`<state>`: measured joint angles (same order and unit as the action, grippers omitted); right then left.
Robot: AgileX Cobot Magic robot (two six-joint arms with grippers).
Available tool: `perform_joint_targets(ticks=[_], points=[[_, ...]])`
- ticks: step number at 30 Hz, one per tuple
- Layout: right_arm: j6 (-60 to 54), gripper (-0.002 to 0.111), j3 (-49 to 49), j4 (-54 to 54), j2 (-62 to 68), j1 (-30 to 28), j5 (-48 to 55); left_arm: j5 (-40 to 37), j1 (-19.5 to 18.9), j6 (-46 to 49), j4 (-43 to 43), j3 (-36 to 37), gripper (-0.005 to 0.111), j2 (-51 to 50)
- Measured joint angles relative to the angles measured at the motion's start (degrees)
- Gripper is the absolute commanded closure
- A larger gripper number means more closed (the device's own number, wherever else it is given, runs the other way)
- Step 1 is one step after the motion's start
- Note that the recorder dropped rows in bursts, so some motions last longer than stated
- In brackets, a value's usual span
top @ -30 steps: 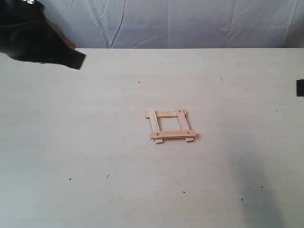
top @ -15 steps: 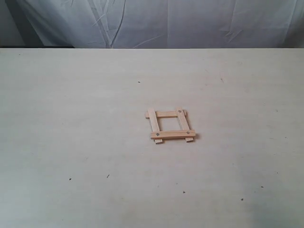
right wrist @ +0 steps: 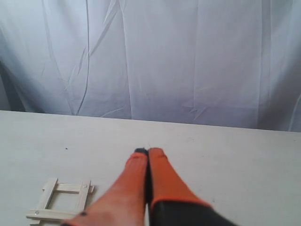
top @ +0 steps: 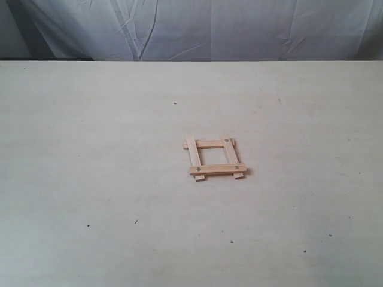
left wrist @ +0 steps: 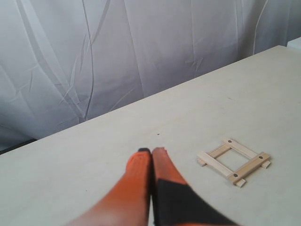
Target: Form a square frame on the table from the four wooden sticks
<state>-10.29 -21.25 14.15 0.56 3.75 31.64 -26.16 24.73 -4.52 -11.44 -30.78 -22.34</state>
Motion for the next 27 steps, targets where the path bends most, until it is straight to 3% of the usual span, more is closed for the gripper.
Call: perform_joint_targets(ticks=[3,11,19,27], points=[[0.0,0.109,1.3,-0.2,0.0,0.0,-0.3,0.0,0.0,0.0,0.0,0.0,0.106,0.0],[4.8,0.109,9.6,-12.8,0.0,0.0,-5.3,0.0,0.0,0.0,-0.1,0.0,0.106,0.0],[8.5,0.109,19.5,-13.6,-0.1,0.0,-8.6,0.0,0.0,0.0,-0.1,0.0,0.106,0.0],[8.7,0.109,20.9,-13.6,-0.1,0.0,-10.5,0.0,0.0,0.2,-0.2,0.0,0.106,0.0]])
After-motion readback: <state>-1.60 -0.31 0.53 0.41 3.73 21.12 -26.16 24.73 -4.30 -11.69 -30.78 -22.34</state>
